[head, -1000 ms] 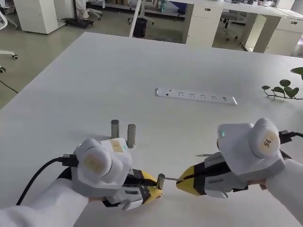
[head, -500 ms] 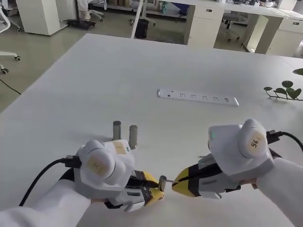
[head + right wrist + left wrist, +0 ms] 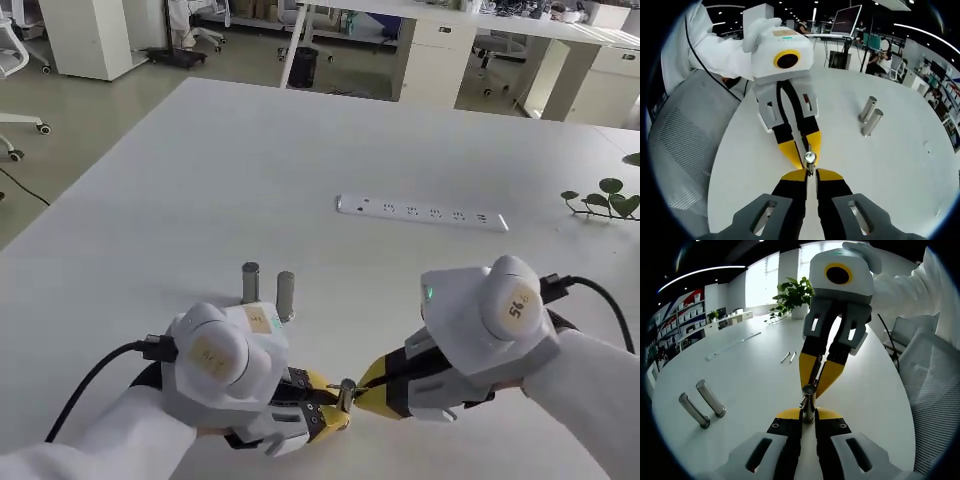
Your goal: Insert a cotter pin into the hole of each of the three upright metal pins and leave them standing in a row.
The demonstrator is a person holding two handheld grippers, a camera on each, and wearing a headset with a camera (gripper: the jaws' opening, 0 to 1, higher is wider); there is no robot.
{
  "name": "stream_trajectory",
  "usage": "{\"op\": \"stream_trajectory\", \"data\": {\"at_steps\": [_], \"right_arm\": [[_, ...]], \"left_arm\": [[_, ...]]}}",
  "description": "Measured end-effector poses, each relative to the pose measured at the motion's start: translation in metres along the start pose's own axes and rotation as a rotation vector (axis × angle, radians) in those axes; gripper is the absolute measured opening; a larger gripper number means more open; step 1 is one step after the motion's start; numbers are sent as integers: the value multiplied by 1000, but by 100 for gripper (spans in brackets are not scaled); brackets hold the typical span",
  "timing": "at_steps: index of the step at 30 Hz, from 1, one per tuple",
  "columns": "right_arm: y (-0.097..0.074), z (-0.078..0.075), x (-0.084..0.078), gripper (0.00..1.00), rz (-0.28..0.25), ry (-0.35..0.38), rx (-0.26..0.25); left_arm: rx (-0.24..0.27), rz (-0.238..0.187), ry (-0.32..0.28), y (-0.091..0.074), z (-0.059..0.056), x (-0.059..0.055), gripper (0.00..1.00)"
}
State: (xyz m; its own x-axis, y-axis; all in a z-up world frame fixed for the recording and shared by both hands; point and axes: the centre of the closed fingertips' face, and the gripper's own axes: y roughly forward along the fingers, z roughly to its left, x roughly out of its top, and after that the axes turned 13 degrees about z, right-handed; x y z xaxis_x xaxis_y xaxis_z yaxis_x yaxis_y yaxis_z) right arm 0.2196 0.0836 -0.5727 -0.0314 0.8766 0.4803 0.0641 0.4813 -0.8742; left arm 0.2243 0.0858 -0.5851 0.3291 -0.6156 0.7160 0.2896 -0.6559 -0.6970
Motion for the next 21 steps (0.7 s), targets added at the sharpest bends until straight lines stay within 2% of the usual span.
{"op": "stream_trajectory", "data": {"at_steps": [1,3,9,11,15,21], "right_arm": [[-1,0,1,8,-7,5,1],[-6,-1,3,12,-25,11,-2],[-13,-3,-6,6,-4,18,-7],[-16,-3,-5,4,-23,29,1],[-18,-2,-4,0,-26,28,-2],[-16,-2,3,0,-40,31,6]], "left_arm": [[0,0,-1,0,0,0,7],[-1,0,-3,0,0,0,7],[1,-2,-3,-1,0,0,7],[2,-2,-4,-1,0,0,7],[5,-4,-2,-2,0,0,7],[8,-15,-7,-3,1,3,7]]}}
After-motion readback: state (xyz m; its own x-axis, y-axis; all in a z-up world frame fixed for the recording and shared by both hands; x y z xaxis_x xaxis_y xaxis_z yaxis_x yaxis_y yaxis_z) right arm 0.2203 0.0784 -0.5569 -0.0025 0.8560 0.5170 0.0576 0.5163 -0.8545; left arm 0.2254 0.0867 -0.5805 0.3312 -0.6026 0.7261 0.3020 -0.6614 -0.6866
